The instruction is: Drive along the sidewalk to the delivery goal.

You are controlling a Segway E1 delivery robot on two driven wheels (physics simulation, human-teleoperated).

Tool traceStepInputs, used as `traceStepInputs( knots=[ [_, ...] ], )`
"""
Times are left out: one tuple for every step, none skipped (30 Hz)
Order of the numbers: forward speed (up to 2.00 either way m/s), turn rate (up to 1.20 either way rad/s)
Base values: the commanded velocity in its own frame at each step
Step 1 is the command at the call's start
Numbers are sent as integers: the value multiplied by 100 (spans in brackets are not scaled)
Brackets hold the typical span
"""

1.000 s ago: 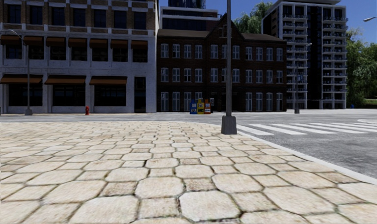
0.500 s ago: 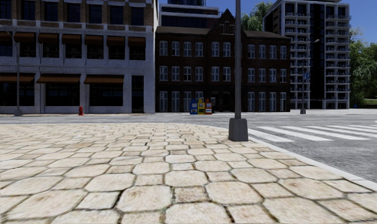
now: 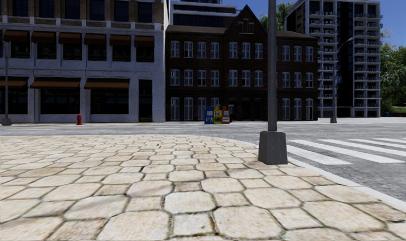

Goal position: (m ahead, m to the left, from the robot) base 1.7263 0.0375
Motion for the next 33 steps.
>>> traceStepInputs(
  knots=[
    [200,0],
    [200,0],
    [200,0],
    [200,0],
    [200,0],
    [200,0],
    [200,0],
    [200,0],
    [200,0],
    [200,0],
    [200,0],
    [200,0],
    [200,0],
    [200,0],
    [200,0],
    [200,0],
    [200,0],
    [200,0],
    [200,0],
    [200,0],
    [200,0],
    [200,0],
    [200,0],
    [200,0],
    [191,0],
    [157,0],
    [157,0],
    [118,0],
    [0,0],
    [0,0],
    [0,0],
    [0,0],
    [0,0]
  ],
)
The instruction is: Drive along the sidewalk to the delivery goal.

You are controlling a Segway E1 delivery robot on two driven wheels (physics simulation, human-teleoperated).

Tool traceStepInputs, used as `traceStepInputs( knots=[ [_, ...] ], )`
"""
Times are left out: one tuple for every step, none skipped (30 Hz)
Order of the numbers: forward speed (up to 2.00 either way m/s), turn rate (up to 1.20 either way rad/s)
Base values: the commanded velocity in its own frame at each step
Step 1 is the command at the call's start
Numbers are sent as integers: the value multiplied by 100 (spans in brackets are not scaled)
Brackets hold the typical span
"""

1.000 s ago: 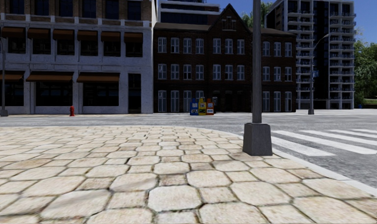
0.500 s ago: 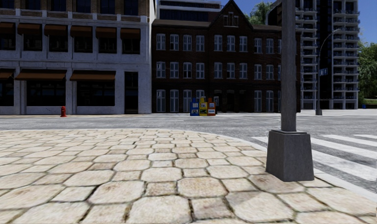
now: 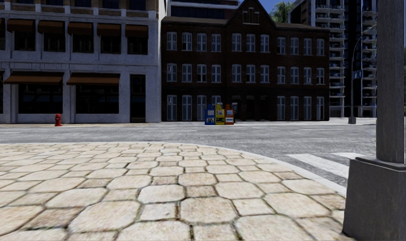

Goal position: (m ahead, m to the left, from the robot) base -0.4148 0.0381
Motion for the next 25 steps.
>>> traceStepInputs(
  knots=[
    [0,0],
    [0,0],
    [0,0],
    [0,0],
    [0,0],
    [0,0],
    [0,0],
    [0,0],
    [0,0],
    [0,0],
    [0,0],
    [0,0],
    [0,0],
    [0,0],
    [0,0],
    [0,0],
    [0,0],
    [0,0],
    [0,0],
    [0,0],
    [0,0],
    [0,0],
    [0,0],
    [0,0],
    [0,0]
  ],
)
